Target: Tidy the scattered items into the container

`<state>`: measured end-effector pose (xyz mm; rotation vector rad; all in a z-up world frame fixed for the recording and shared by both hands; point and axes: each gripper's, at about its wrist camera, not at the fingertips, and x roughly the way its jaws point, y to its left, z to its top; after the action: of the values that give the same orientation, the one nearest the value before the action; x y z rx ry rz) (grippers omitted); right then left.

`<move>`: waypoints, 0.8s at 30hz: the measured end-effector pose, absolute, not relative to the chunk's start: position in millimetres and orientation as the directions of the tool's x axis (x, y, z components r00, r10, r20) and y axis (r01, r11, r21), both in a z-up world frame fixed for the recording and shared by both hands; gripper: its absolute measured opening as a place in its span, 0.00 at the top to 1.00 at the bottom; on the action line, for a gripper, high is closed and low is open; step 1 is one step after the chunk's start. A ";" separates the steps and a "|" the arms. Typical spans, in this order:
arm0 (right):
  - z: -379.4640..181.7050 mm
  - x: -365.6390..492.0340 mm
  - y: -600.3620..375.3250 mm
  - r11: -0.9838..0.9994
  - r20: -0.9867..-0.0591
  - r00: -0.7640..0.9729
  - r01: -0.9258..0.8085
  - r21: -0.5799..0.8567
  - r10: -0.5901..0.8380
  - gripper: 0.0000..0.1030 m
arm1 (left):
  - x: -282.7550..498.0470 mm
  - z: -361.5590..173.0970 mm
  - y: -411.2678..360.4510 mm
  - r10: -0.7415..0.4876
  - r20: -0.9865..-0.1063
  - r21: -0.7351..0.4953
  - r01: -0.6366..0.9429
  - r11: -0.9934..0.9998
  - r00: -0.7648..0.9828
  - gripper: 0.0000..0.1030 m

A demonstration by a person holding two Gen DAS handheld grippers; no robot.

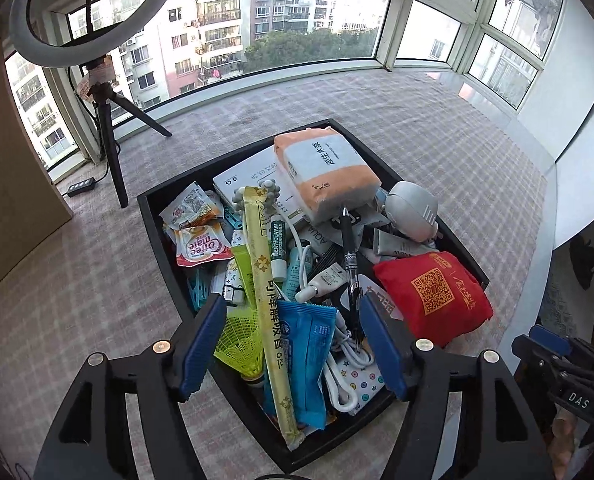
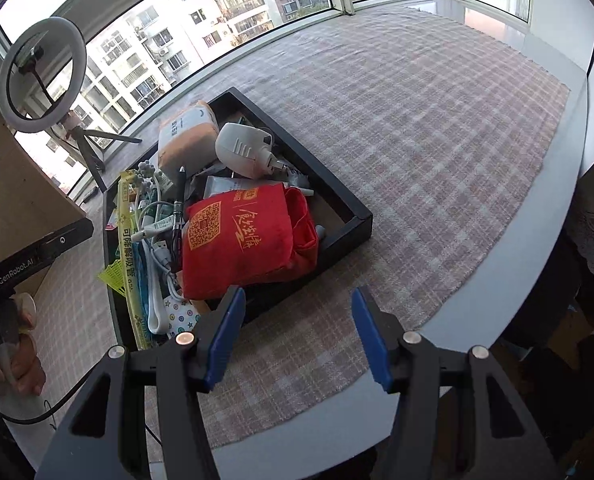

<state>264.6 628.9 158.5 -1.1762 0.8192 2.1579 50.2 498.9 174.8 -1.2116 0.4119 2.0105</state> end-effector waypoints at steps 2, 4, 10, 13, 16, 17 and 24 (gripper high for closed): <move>160.5 258.3 620.9 -0.687 -0.864 -0.477 -0.682 0.249 0.161 0.47 | 50.3 178.1 484.6 0.426 -0.855 -0.098 -0.715 -0.692 -0.295 0.35; 162.4 253.0 611.6 -0.707 -0.863 -0.483 -0.662 0.249 0.148 0.47 | 50.1 180.1 469.4 0.419 -0.852 -0.093 -0.695 -0.713 -0.315 0.35; 168.2 232.9 579.1 -0.767 -0.858 -0.501 -0.592 0.247 0.111 0.47 | 50.6 184.9 415.1 0.382 -0.849 -0.089 -0.614 -0.784 -0.365 0.35; 170.9 219.2 560.1 -0.798 -0.855 -0.511 -0.550 0.247 0.087 0.47 | 54.2 187.6 386.9 0.355 -0.842 -0.061 -0.583 -0.810 -0.406 0.31; 173.4 205.2 537.1 -0.829 -0.853 -0.518 -0.502 0.244 0.063 0.47 | 56.6 189.8 355.2 0.313 -0.832 -0.028 -0.528 -0.849 -0.459 0.26; 174.3 200.7 528.7 -0.840 -0.852 -0.521 -0.485 0.243 0.054 0.47 | 56.7 190.5 344.4 0.306 -0.830 -0.028 -0.513 -0.858 -0.466 0.26; 177.9 167.2 467.5 -0.894 -0.848 -0.529 -0.383 0.233 0.006 0.47 | 60.4 193.0 276.3 0.277 -0.829 -0.044 -0.436 -0.899 -0.486 0.26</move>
<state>167.2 467.5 177.9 -1.3823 0.5862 2.4958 60.4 276.3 193.0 -1.2877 0.2401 2.3873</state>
